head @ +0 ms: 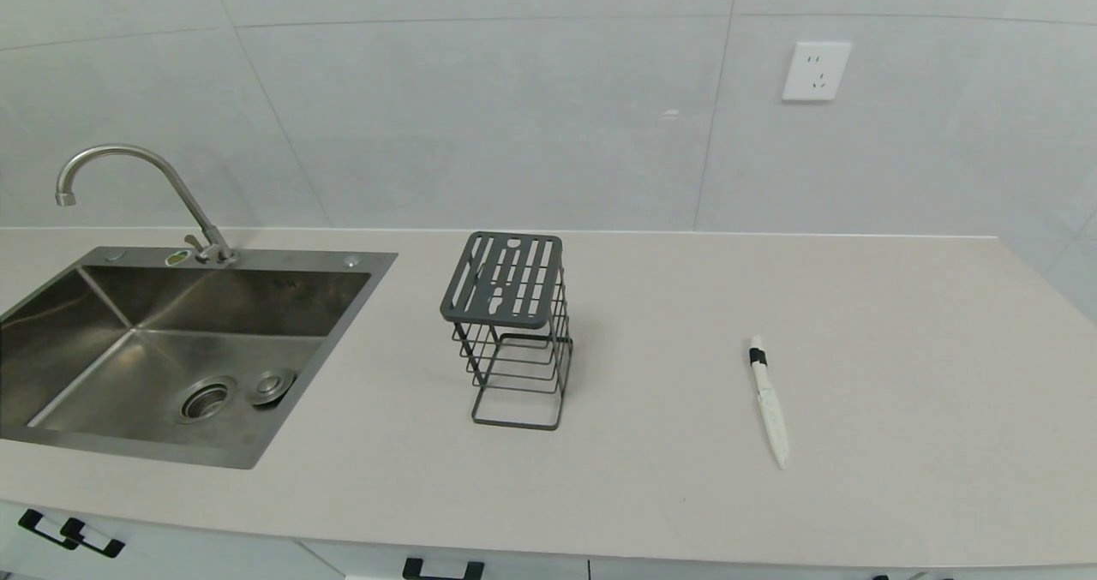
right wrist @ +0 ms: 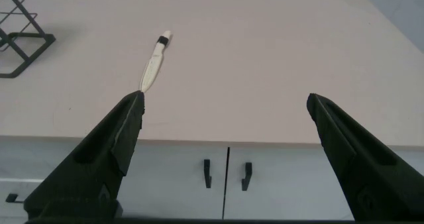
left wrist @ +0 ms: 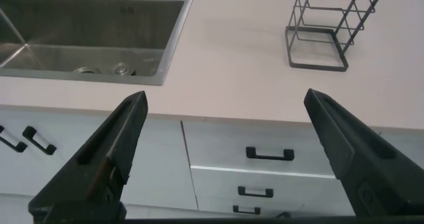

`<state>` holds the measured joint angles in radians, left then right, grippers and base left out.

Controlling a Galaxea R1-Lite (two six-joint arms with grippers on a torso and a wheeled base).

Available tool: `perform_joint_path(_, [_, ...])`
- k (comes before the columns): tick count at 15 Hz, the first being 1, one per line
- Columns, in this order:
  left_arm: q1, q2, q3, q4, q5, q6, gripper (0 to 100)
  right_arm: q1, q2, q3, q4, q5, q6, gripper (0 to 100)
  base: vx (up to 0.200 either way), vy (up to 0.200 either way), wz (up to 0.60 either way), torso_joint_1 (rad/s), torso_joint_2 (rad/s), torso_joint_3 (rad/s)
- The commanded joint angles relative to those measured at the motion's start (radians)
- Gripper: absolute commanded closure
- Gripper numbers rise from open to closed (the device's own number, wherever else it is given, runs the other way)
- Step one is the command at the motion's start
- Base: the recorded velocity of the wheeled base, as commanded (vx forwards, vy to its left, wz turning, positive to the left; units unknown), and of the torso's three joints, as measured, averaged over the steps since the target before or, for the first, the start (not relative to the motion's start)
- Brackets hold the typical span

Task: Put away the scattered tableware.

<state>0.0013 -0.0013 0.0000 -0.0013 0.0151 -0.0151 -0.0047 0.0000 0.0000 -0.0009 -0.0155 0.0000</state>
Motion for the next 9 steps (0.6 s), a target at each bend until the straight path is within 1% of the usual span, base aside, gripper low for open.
perform_joint_path(1, [0.000,0.001,0.000,0.000,0.000,0.000,0,0.002,0.000,0.000,-0.001,0.000,-0.002,0,0.000,0.000,0.00,0.000,0.00,0.000])
perform_joint_path(2, [0.000,0.001,0.000,0.001,0.000,0.003,0,0.002,0.000,0.000,-0.001,0.000,-0.003,0,0.000,0.000,0.00,0.000,0.00,0.000])
perform_joint_path(4, [0.000,0.001,0.000,0.000,0.000,-0.016,0,0.000,0.000,0.000,-0.001,0.000,0.000,0,0.000,0.000,0.00,0.000,0.00,0.000])
perform_joint_path(5, [0.000,0.001,0.000,0.000,0.000,-0.017,0,0.000,0.002,0.000,-0.001,0.000,0.000,0,0.000,0.000,0.00,0.000,0.00,0.000])
perform_joint_path(9, [0.000,0.001,0.000,0.001,0.000,-0.009,0,0.000,0.002,0.000,-0.001,0.000,-0.057,0,0.000,0.000,0.00,0.000,0.00,0.000])
